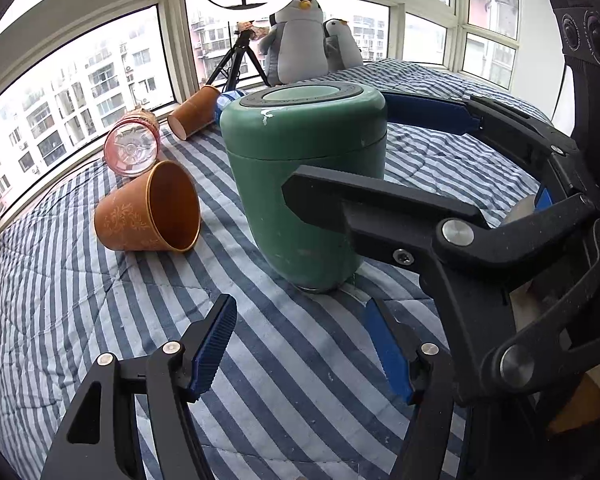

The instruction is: Flip cup upside down

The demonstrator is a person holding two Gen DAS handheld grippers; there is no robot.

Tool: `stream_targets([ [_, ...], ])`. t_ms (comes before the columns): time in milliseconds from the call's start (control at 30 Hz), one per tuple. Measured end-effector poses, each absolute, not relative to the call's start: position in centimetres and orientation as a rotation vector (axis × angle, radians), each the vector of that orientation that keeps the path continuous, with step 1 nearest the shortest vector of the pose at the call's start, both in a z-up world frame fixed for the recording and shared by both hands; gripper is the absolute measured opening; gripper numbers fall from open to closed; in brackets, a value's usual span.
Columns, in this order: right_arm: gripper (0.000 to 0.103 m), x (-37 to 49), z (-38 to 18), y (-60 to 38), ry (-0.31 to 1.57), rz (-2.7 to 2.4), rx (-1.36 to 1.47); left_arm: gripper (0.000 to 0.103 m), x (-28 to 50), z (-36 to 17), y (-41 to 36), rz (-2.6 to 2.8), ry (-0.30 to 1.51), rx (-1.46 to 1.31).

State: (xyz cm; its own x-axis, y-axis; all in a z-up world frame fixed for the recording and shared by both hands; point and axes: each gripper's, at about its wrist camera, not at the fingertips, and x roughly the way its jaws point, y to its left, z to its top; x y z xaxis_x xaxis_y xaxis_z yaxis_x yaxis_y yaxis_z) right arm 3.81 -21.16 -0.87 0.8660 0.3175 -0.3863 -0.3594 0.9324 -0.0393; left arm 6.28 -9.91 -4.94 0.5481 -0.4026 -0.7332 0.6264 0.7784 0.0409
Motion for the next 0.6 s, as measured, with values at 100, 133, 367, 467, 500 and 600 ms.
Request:
stream_targets([
  [100,0.085,3.7,-0.7,-21.7,0.38,0.35,-0.097,0.071,6.5,-4.9,-9.8,-0.616,0.775,0.308],
  [133,0.086,3.6,-0.7,-21.8,0.381,0.353,-0.096,0.071,6.5,-4.9,-9.8,-0.618,0.771,0.307],
  [367,0.09,1.2,-0.2,-23.4,0.331,0.347,-0.081,0.075,5.0,-4.9,-8.7,-0.605,0.733,0.259],
  [467,0.092,0.1,0.2,-24.3,0.293,0.324,-0.066,0.079,4.2,-4.5,-7.9,-0.572,0.676,0.224],
  [500,0.092,0.0,0.3,-24.6,0.29,0.318,-0.056,0.08,4.0,-4.2,-7.7,-0.565,0.657,0.212],
  [600,0.092,-0.3,0.3,-25.2,0.282,0.282,-0.048,0.085,3.2,-3.5,-7.2,-0.511,0.581,0.191],
])
